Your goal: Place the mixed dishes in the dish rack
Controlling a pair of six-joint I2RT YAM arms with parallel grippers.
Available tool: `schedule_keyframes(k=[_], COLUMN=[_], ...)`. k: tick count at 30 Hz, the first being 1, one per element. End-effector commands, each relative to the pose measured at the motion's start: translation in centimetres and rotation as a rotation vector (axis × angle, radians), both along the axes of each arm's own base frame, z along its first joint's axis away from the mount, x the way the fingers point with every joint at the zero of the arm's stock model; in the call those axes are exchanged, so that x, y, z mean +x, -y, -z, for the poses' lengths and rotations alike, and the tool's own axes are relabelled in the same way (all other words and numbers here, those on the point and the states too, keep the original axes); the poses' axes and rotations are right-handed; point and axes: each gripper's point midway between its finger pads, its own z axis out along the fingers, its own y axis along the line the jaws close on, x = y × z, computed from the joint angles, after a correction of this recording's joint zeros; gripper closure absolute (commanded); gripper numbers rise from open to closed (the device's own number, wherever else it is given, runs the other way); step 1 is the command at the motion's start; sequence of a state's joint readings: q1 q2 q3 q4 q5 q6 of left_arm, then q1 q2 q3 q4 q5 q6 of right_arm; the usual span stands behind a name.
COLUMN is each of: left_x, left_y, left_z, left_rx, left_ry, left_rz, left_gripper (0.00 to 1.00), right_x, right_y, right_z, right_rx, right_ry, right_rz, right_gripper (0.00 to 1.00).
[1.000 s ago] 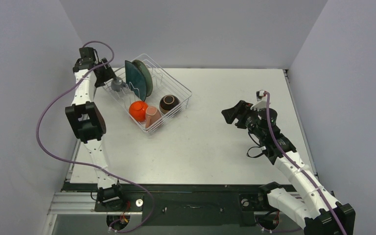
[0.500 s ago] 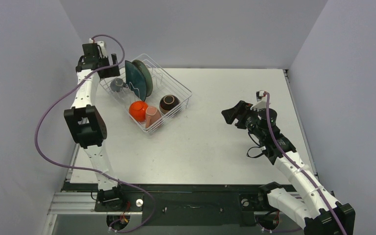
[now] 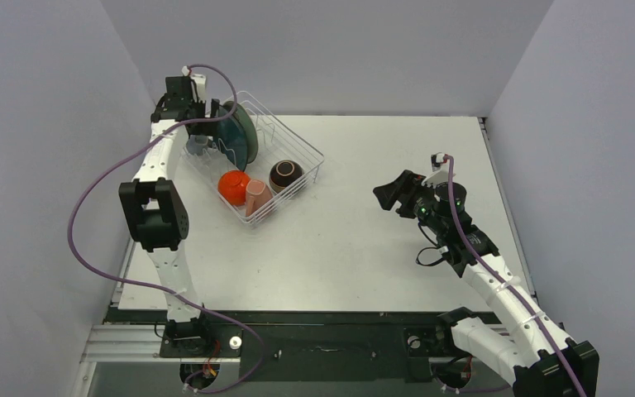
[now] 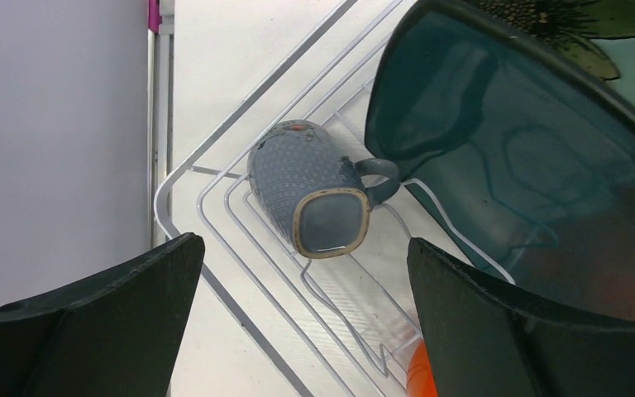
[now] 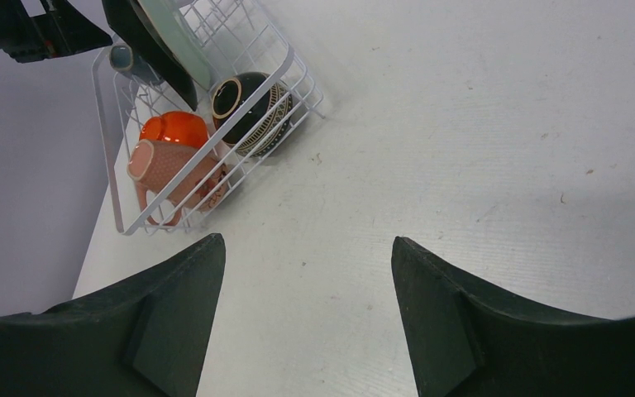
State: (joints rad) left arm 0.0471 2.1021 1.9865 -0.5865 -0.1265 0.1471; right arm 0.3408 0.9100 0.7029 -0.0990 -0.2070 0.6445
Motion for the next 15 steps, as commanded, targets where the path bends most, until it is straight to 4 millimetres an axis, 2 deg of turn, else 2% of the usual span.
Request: schedule_keyframes(k=[1,10,12,15], left_x=[0.9,1.3,1.4,1.4], left_y=[-1.3,-1.1,-1.2,-1.4], left_z=[-0.1,2.3,2.6,2.7], left_rx=[0.031,0.020,0.022,0.031], left_ry=[0.009,-0.065,-0.068,-0.074], left_rz=[-0.029,-0.019,-0.020,-0.026], left_gripper=[0.07,0.07,0.09,0.20], right_x=[0.5,0.6,0.6,0.6], right_y=[-0.2,-0.3,-0.3,-0.3], right_z=[-1.8,-1.9,-1.8,-1.8], right_rx=[0.023,0.026,0.026,0.026], right_ry=[0.048,0.046,0.044,0.040], right_rz=[0.000,-0.002,-0.003,-0.004], right_gripper=[0.31,0.31,0.31,0.31])
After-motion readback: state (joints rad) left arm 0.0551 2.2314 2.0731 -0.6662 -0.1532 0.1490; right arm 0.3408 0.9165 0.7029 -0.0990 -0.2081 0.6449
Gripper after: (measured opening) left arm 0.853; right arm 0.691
